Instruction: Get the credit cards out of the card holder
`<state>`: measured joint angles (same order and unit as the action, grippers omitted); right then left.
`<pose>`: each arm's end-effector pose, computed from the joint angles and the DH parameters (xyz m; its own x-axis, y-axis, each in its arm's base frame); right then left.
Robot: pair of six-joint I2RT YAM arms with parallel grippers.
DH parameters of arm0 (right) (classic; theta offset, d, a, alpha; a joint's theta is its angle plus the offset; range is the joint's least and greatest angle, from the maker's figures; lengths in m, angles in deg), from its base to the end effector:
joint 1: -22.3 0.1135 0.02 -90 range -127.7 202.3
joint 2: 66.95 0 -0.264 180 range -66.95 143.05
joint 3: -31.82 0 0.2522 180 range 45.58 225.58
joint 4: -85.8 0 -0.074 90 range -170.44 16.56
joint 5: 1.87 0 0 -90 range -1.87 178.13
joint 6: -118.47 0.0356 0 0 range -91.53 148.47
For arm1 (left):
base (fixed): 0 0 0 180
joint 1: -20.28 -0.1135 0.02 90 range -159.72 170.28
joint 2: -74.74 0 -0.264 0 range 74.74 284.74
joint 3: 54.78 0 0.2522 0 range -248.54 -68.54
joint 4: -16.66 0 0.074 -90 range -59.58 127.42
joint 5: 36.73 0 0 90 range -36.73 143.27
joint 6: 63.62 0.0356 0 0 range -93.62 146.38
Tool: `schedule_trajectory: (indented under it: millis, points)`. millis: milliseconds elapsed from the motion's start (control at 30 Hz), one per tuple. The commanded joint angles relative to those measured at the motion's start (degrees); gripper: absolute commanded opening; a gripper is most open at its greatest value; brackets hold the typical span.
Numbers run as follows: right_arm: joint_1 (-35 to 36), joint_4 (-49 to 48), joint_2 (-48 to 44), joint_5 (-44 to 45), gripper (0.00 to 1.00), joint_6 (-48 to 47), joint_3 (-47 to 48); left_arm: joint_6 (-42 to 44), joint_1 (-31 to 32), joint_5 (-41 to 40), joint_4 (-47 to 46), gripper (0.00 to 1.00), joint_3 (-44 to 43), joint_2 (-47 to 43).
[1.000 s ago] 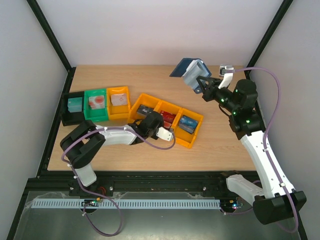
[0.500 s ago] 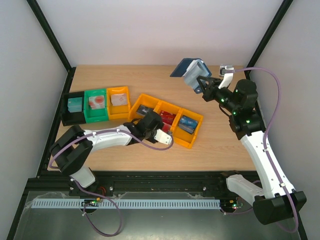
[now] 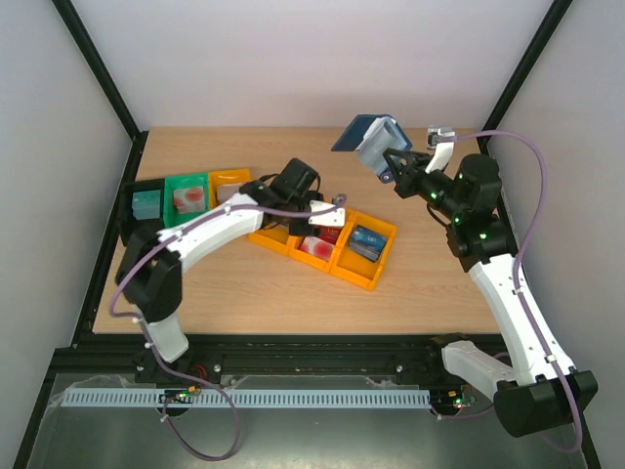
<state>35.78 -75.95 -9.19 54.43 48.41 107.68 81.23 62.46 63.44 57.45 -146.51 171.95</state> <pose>0.2118 0.0711 0.4149 -0.2525 0.2312 -0.9396 -0.6886 0.6392 0.3424 0.2770 -0.2595 0.2725 0.3061 0.8087 -0.5023 0.8704 -0.0240 0.4918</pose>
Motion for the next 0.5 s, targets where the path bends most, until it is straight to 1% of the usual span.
schedule_trajectory:
  millis: [0,67,167,233,300,467]
  points:
    - [-0.1,-1.1,-0.3,0.0,0.02,-0.5,-0.1,-2.9,-0.6,5.2,14.7,0.55,-11.6,12.1]
    - [-0.1,-1.1,-0.7,0.2,0.02,-0.8,0.0,0.3,-0.6,4.8,18.0,0.6,-15.7,15.7]
    - [-0.1,-1.3,-1.0,0.0,0.02,-0.9,-0.2,7.7,-0.3,2.6,16.5,0.75,-13.7,16.4]
    - [-0.1,-1.3,-1.1,-0.1,0.02,-0.9,-0.3,11.1,-0.2,0.4,15.6,0.81,-12.9,17.2]
    - [0.0,-1.3,-1.2,-0.2,0.02,-0.9,-0.4,12.9,-0.4,-1.0,14.6,0.83,-12.6,18.3]
    - [-0.1,-1.3,-1.2,-0.4,0.02,-1.0,-0.3,17.3,0.2,-4.0,11.7,0.82,-10.3,20.0]
